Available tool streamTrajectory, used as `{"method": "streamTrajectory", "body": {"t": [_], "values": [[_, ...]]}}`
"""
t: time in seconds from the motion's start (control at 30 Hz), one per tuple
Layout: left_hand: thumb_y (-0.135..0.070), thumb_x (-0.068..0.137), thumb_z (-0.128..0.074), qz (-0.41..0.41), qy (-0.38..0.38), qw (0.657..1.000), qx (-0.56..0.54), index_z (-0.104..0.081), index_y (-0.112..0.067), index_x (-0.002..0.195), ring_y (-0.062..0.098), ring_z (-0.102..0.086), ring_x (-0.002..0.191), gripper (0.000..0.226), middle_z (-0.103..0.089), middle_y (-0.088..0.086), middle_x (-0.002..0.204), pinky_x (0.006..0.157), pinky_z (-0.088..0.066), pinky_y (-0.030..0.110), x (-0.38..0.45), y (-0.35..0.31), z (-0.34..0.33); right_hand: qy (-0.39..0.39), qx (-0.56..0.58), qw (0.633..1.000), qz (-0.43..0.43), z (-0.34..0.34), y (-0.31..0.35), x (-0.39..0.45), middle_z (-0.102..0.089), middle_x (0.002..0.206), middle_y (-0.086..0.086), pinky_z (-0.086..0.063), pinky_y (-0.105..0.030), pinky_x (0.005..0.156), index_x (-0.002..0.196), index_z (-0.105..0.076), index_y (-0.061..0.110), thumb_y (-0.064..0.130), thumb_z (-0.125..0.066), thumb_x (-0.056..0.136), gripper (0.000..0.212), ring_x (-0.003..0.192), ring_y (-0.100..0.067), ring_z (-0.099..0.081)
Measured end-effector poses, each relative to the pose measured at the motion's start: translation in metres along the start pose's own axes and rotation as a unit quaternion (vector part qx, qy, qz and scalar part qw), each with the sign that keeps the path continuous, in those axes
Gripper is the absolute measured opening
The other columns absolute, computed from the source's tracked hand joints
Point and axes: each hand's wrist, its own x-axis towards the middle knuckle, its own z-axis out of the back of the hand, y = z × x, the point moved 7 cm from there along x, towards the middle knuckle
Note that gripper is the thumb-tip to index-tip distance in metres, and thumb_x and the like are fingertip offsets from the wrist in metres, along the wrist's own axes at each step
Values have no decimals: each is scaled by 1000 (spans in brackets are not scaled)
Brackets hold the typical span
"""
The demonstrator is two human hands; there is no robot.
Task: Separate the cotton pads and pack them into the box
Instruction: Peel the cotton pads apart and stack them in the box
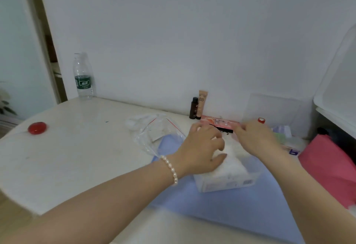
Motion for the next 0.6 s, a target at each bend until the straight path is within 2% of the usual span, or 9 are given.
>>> {"method": "streamTrajectory", "body": {"t": [0.07,0.1,0.17,0.27,0.33,0.4,0.47,0.53,0.6], "values": [[-29,72,-56,54,-112,990,59,-63,-17,70,21,-48,98,14,-62,2,92,84,-22,31,-19,32,43,-31,112,991,62,12,31,-13,-64,75,-9,-37,-29,56,71,-61,8,22,-47,90,28,75,-29,-57],[-26,70,-60,105,-122,983,91,-63,-18,72,22,-46,103,9,-61,4,97,85,-22,32,-28,50,60,-23,158,983,91,10,49,-19,-65,75,-4,-40,-24,57,73,-64,9,18,-50,89,23,75,-25,-58],[-25,68,-70,263,-47,956,126,-60,-16,91,28,-44,114,27,-56,6,109,87,-27,34,-48,95,78,21,211,968,137,-9,88,-27,-66,83,5,-37,-6,59,88,-71,12,12,-53,88,19,81,-14,-58],[-27,70,-74,474,89,871,91,-40,-11,121,32,-48,109,63,-49,10,118,82,-39,34,-83,145,74,109,239,949,174,-65,137,-23,-66,116,-3,-41,-16,87,111,-68,9,6,-46,92,29,109,-17,-58],[-12,77,-63,510,129,847,71,-33,-7,125,35,-55,99,57,-54,15,115,71,-44,35,-96,160,62,149,247,946,146,-101,157,-15,-55,133,-5,-34,-21,103,122,-60,9,4,-39,94,36,125,-20,-48],[-1,81,-50,514,134,844,68,-34,-3,120,35,-58,89,43,-59,18,105,64,-40,34,-104,170,57,196,236,946,104,-133,170,-5,-50,138,-8,-30,-24,106,127,-55,8,1,-37,94,39,128,-23,-44],[2,82,-45,514,120,846,72,-36,-3,117,34,-56,85,37,-60,18,101,64,-39,33,-108,177,57,219,263,938,54,-151,183,3,-55,125,-12,-39,-30,95,120,-58,1,0,-42,91,33,115,-27,-51],[3,82,-42,512,108,849,78,-39,-3,114,35,-56,90,33,-59,18,103,66,-39,34,-109,182,60,218,342,914,1,-162,195,10,-56,102,-13,-44,-27,74,104,-58,4,4,-46,89,19,92,-24,-54],[1,82,-42,519,99,847,57,-42,-2,110,36,-54,99,28,-57,18,108,72,-40,36,-110,186,61,245,333,911,-1,-170,210,8,-57,108,-11,-44,-28,84,114,-55,7,10,-43,93,24,102,-23,-55]]}}
